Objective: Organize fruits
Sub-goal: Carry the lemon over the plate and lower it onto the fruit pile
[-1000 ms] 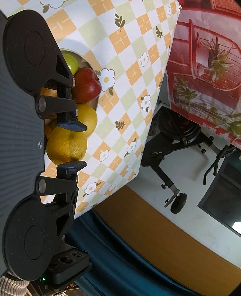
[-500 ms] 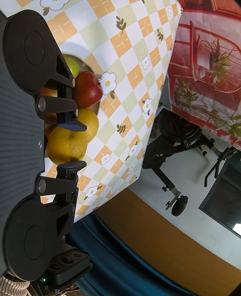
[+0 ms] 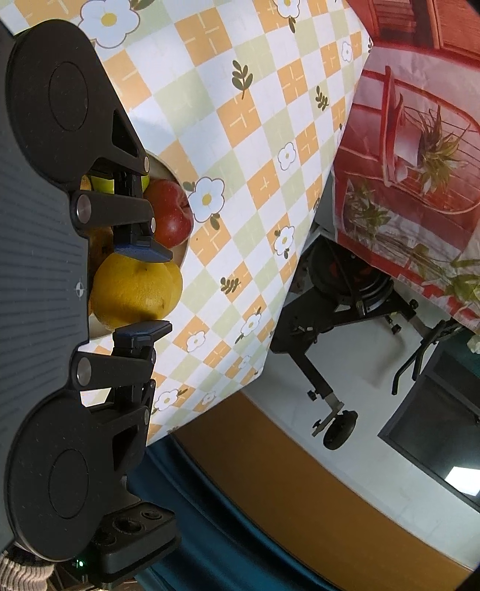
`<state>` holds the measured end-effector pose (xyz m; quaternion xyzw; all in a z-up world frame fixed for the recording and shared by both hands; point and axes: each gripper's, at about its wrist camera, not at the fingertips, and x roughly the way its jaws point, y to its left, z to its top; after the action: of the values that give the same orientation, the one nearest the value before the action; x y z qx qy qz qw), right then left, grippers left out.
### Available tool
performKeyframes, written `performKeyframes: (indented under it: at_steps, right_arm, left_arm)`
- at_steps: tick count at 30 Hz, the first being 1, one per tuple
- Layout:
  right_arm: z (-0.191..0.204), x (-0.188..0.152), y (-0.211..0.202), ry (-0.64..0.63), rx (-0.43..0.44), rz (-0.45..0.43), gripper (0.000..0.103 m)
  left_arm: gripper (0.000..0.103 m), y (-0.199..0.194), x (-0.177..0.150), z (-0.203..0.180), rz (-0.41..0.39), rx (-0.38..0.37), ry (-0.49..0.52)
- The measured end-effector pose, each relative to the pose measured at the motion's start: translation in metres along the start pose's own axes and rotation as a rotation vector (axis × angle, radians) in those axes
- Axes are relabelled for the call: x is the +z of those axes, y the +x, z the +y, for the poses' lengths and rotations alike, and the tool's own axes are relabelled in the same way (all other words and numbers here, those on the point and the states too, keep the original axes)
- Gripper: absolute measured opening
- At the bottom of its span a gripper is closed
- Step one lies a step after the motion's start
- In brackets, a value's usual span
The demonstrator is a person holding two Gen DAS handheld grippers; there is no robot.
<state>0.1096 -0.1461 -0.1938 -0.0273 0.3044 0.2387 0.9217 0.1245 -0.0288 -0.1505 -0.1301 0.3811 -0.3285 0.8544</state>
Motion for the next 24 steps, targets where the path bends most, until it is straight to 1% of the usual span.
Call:
performKeyframes:
  at_steps: [5,14,20,24]
  right_arm:
    - [0.0025,-0.0025,0.0016,-0.006,-0.001,0.014,0.047]
    - [0.0010,-0.0036,0.0008,0.013,0.003,0.007,0.047]
    - [-0.0026,-0.0036,-0.0035,0.038,-0.001,-0.014,0.047]
    - [-0.0031,-0.0040,-0.0044,0.043,-0.004,-0.016,0.047]
  left_arm:
    - [0.036,0.0008,-0.0019,0.0040,0.004,0.013,-0.006]
    - [0.036,-0.0004,-0.0018,0.0052,0.003,0.016,-0.008]
    - [0.036,-0.0012,-0.0017,0.0035,0.006,0.039,0.002]
    - [0.036,-0.0031,-0.0005,0.0053,-0.002,0.041,0.001]
